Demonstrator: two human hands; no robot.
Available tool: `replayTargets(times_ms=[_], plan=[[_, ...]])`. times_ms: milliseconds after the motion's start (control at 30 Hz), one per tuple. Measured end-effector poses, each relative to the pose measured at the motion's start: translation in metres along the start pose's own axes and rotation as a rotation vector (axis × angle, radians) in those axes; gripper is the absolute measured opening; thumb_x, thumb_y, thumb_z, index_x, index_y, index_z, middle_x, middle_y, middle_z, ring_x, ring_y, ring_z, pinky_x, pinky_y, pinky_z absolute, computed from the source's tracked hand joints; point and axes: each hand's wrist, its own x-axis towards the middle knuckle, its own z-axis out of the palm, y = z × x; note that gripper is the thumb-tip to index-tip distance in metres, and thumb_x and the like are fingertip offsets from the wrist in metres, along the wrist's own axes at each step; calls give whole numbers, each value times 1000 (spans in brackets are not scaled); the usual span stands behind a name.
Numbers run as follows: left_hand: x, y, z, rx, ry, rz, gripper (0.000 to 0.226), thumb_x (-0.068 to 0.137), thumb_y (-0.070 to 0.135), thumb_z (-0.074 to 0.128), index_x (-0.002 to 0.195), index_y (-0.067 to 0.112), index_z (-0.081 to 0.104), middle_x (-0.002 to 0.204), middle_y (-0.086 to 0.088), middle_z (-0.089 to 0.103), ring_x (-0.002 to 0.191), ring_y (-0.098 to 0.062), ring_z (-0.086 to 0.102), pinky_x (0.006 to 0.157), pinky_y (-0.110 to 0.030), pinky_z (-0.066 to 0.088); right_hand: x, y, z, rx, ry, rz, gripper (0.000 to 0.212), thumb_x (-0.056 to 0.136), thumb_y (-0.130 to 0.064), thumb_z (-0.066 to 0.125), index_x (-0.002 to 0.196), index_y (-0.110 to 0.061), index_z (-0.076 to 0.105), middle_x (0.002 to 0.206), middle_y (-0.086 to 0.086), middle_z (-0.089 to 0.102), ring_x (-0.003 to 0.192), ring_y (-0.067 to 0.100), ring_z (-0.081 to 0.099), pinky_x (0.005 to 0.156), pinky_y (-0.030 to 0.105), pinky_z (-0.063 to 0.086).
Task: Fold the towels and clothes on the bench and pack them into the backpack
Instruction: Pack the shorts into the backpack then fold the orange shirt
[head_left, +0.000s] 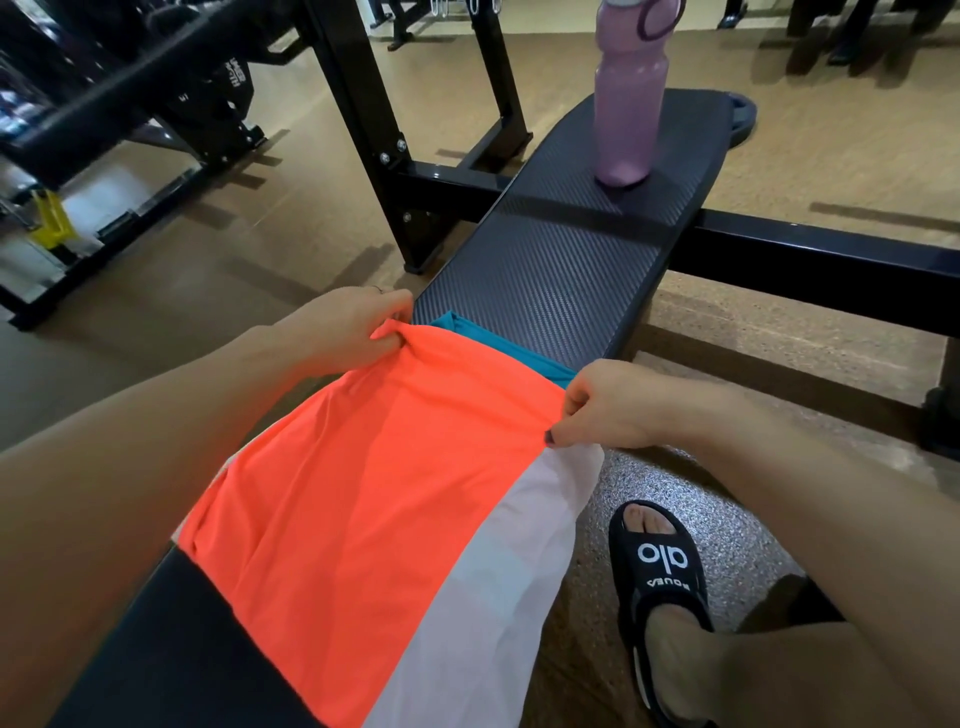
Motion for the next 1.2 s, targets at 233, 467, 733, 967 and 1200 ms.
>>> replayTargets(times_ms=[233,467,733,967,1200], plan=[[0,-10,11,108,-134,-135,17,91,22,46,106,29,46,103,-2,60,90,-25,62,80,-46,52,-2,11,-8,67,-101,92,29,74,-33,70,85,-6,74,71,4,64,64,18,56,55,25,42],[6,-18,16,56,-38,-206,17,90,18,48,104,20,55,101,-8,63,94,-29,60,79,-42,50,1,9,0,188,-174,123,11,80,-14,60,86,-5,60,58,9,67,46,18,53,46,21,43],[5,-18,-2,46,-43,-115,21,101,21,47,84,33,40,79,2,57,77,-24,55,66,-36,42,1,14,0,326,-213,186,35,98,-30,55,101,4,57,63,17,69,50,25,68,44,25,50],[8,-30,-11,118,42,-35,23,102,37,38,110,21,53,89,-6,64,80,-30,60,73,-42,49,-6,15,-6,308,-224,155,35,97,-35,56,99,-1,61,64,14,67,46,20,64,40,21,44],[17,-46,-3,242,68,30,15,103,40,39,108,29,48,84,2,59,75,-23,57,71,-39,51,-11,21,-14,223,-278,132,24,95,-31,62,100,-8,60,46,2,55,36,13,51,38,19,36]])
